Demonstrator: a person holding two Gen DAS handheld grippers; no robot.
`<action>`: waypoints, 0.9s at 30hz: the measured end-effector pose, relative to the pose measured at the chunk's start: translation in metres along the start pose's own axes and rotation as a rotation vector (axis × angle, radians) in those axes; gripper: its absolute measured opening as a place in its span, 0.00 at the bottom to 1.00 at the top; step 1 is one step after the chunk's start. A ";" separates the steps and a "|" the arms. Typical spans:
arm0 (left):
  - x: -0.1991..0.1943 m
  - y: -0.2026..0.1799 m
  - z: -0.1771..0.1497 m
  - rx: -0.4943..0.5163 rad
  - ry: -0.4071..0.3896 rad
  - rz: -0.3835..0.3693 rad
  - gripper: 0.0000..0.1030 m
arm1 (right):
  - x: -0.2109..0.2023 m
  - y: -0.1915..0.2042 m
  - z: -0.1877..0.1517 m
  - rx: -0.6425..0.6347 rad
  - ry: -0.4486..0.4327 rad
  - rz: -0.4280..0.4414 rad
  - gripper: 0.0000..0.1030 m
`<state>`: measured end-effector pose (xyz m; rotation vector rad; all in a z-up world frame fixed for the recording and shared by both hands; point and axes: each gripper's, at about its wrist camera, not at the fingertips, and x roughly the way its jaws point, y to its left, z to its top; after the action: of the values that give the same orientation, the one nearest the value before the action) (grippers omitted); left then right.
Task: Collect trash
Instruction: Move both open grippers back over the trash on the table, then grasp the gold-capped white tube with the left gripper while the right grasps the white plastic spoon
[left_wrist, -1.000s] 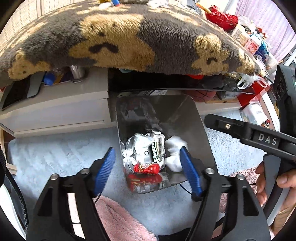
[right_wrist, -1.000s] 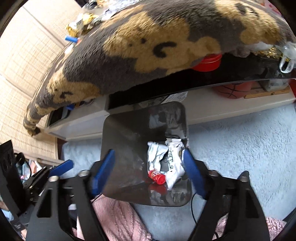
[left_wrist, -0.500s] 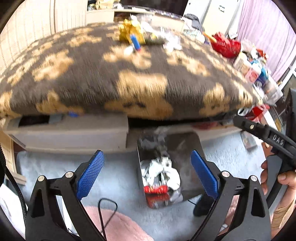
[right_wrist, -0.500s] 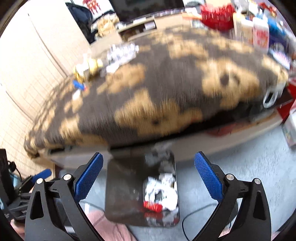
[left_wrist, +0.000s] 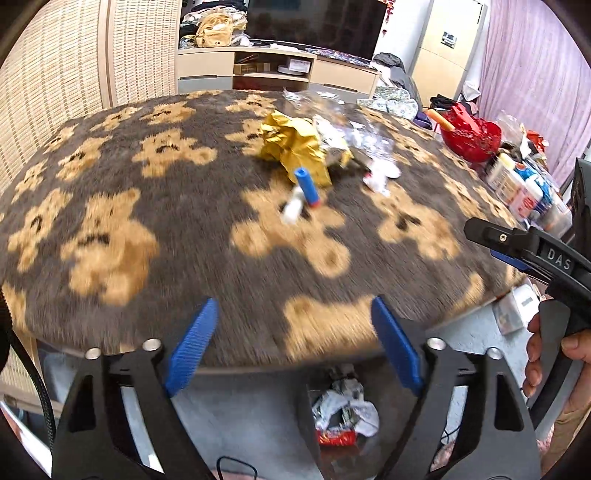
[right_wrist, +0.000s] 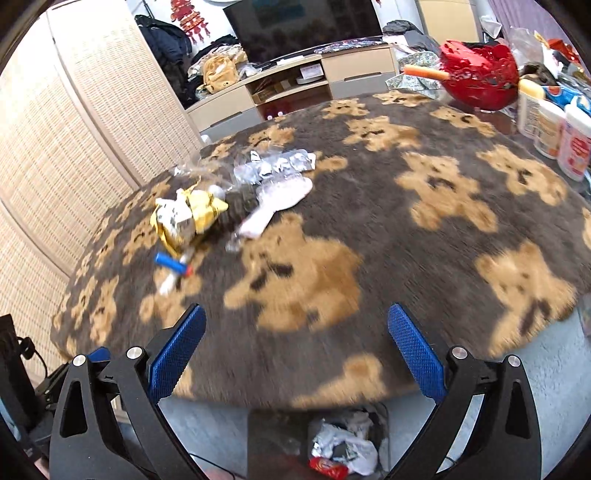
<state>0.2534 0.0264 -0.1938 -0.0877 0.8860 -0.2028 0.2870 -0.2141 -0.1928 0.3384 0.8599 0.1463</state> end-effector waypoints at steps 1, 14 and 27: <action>0.007 0.003 0.005 0.000 0.002 0.003 0.66 | 0.004 0.002 0.002 0.001 0.000 0.007 0.96; 0.060 0.012 0.043 0.022 0.017 -0.011 0.36 | 0.063 0.021 0.034 0.010 0.014 0.039 0.64; 0.090 0.002 0.066 0.075 -0.011 -0.005 0.19 | 0.102 0.039 0.044 -0.034 0.021 0.001 0.48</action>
<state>0.3599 0.0093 -0.2207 -0.0215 0.8669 -0.2402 0.3866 -0.1613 -0.2262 0.3058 0.8774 0.1656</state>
